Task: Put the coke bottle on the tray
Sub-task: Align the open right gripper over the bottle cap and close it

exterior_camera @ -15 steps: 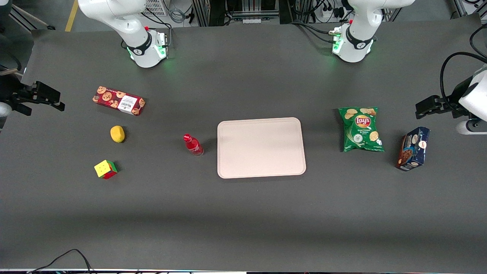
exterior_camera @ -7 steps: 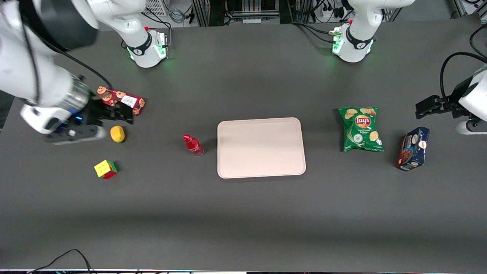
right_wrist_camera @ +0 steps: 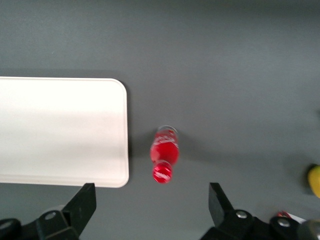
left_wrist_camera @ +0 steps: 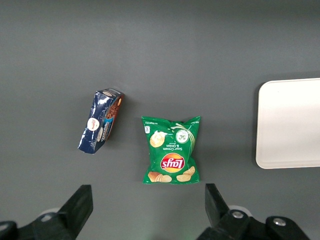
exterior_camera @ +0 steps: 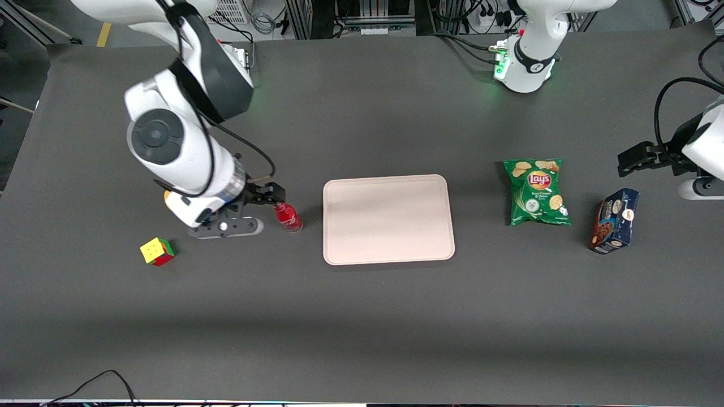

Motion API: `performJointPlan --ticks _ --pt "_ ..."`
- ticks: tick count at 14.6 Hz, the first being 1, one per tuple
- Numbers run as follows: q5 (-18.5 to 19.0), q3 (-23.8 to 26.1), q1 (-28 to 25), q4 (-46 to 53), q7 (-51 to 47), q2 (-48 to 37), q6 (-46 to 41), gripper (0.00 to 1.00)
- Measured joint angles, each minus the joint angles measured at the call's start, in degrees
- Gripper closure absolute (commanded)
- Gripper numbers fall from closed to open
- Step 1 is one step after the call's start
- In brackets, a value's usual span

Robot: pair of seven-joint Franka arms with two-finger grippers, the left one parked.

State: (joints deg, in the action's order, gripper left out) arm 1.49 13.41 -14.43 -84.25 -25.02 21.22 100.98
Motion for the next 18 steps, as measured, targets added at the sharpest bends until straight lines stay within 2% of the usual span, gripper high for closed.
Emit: performJointPlan --ticks 4,9,15,18 --pt "0.2 0.5 0.0 -5.2 -1.3 1.8 7.1 0.00" --pt "0.4 1.8 0.0 -16.8 -1.6 1.2 19.3 0.00" --pt "2.7 1.8 0.3 -24.6 -1.6 -0.9 23.5 0.01" --pt "2.8 1.8 0.4 -26.7 -1.6 -2.2 24.5 0.07"
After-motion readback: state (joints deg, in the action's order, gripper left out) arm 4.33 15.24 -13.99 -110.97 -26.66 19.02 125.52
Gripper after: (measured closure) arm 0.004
